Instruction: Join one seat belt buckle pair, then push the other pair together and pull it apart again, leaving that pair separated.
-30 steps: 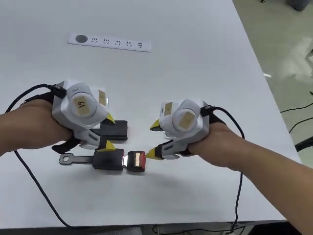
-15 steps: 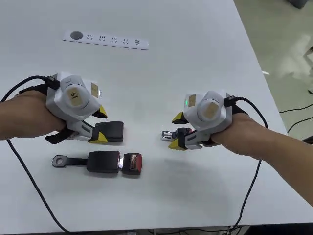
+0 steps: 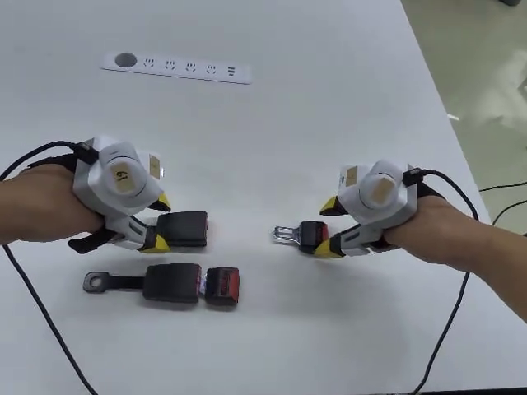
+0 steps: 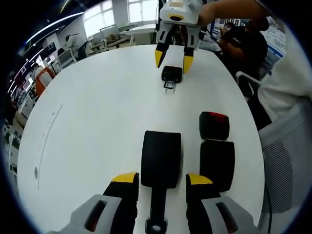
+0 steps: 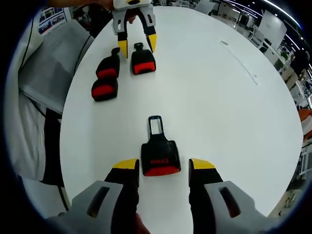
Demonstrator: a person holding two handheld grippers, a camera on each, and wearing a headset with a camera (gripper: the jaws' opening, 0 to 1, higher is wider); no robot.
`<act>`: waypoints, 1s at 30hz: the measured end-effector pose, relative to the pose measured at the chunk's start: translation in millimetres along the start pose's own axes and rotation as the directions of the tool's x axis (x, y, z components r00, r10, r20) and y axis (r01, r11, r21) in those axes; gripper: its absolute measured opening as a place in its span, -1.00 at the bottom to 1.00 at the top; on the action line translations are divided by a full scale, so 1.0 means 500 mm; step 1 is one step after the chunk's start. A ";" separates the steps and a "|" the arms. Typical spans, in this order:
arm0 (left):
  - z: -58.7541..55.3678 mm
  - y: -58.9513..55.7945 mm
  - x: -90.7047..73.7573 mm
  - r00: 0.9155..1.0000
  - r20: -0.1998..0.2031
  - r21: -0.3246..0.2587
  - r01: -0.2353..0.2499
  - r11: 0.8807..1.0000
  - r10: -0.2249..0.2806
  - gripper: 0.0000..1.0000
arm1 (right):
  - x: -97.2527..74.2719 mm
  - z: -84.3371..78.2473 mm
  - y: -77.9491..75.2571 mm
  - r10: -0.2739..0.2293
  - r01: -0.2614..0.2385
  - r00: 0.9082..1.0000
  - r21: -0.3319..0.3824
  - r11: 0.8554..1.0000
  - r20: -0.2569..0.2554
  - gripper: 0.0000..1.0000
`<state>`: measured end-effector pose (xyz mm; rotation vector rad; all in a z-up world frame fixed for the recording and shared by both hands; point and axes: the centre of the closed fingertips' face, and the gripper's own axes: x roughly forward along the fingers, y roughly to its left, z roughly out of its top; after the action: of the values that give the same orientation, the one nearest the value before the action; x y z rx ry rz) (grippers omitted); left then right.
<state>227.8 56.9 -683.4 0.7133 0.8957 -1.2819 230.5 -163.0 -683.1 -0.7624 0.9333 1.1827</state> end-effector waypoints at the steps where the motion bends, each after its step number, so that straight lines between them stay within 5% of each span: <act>1: -0.002 0.000 0.002 1.000 -0.009 -0.004 0.001 1.000 -0.001 -0.21 | 0.007 -0.001 0.001 0.013 -0.013 1.000 0.010 1.000 0.005 -0.23; 9: -0.012 0.012 0.014 0.999 -0.024 0.009 -0.021 1.000 0.021 -0.26 | 0.021 -0.008 0.008 0.038 -0.038 0.999 -0.022 0.999 0.001 -0.32; 25: -0.002 -0.003 0.019 0.999 -0.030 0.104 0.031 0.994 -0.028 -0.35 | 0.024 -0.010 0.008 0.060 -0.059 0.998 -0.069 0.996 0.010 -0.33; 30: 0.000 -0.004 0.021 0.997 -0.061 0.128 0.048 0.991 -0.041 -0.36 | 0.026 -0.010 0.005 0.063 -0.062 0.998 -0.071 0.996 0.012 -0.34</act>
<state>226.4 51.3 -692.6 0.8402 0.8859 -1.3740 228.5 -161.5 -697.3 -0.7849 0.9131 1.2798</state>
